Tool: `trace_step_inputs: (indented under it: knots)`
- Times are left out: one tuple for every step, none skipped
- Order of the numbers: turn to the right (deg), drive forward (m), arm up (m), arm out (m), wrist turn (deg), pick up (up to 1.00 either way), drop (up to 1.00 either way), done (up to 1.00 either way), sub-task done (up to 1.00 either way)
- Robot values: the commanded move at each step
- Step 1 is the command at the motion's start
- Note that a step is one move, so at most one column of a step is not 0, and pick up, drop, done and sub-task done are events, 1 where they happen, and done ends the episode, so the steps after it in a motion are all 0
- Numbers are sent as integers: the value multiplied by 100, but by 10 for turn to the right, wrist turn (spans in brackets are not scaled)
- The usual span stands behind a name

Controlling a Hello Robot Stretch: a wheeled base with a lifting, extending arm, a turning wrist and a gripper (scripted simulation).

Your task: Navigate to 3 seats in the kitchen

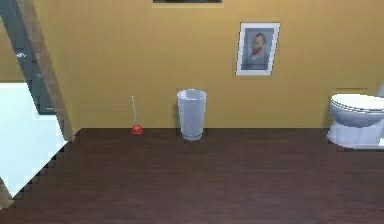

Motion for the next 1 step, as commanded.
trace_step_inputs:
  knots:
    - [-390, 0, 0, 0, 0, 0, 0, 0, 0]
